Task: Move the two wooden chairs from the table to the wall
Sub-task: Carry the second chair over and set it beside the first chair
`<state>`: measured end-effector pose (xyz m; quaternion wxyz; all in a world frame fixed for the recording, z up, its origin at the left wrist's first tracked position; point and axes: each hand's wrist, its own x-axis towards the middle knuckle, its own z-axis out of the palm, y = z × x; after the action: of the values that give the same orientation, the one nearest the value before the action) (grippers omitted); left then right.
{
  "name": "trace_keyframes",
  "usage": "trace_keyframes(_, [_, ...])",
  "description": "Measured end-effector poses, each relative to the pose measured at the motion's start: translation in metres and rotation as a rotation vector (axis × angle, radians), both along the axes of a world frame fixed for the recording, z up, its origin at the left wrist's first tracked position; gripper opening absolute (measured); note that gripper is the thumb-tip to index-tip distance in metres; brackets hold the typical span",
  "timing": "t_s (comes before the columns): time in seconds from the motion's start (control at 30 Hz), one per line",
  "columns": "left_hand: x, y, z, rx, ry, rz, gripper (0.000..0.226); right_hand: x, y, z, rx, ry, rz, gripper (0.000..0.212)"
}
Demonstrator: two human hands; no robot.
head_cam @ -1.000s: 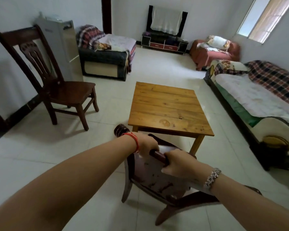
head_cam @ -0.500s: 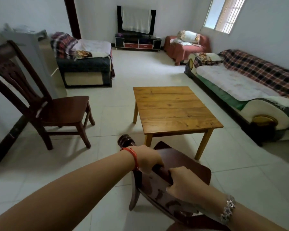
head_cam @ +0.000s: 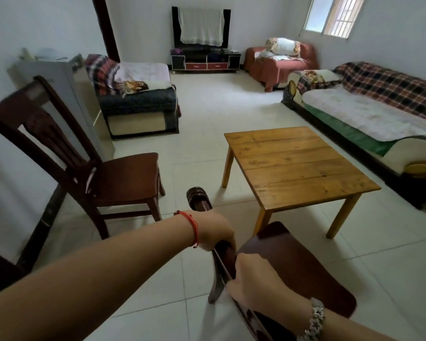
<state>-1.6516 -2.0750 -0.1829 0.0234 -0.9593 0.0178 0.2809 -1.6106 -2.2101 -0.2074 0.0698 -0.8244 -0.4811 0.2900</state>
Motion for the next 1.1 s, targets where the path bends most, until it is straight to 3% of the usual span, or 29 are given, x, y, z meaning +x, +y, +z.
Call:
trace_keyframes(0.27, [-0.076,0.119,0.007,0.119,0.019,-0.098,0.057,-0.092,0.123,-0.005,0.036,0.009,-0.141,0.013])
trace_keyframes(0.43, [-0.126,0.172,0.025,0.161,0.003,-0.11,0.044,-0.143,0.187,-0.008,0.022,-0.003,-0.212,0.018])
trace_keyframes(0.5, [-0.143,0.192,0.036,0.233,-0.017,-0.329,0.04,-0.164,0.21,-0.007,0.018,-0.002,-0.249,0.024])
trace_keyframes(0.7, [-0.187,0.271,0.0,0.07,-0.002,-0.252,0.046,-0.22,0.266,0.002,-0.009,0.018,-0.282,0.032])
trace_keyframes(0.9, [-0.235,0.339,-0.006,0.052,-0.03,-0.255,0.043,-0.275,0.329,-0.001,0.074,0.0,-0.273,0.011])
trace_keyframes(1.1, [-0.286,0.419,-0.046,-0.039,-0.078,-0.189,0.03,-0.331,0.385,-0.009,0.095,0.046,-0.218,0.012])
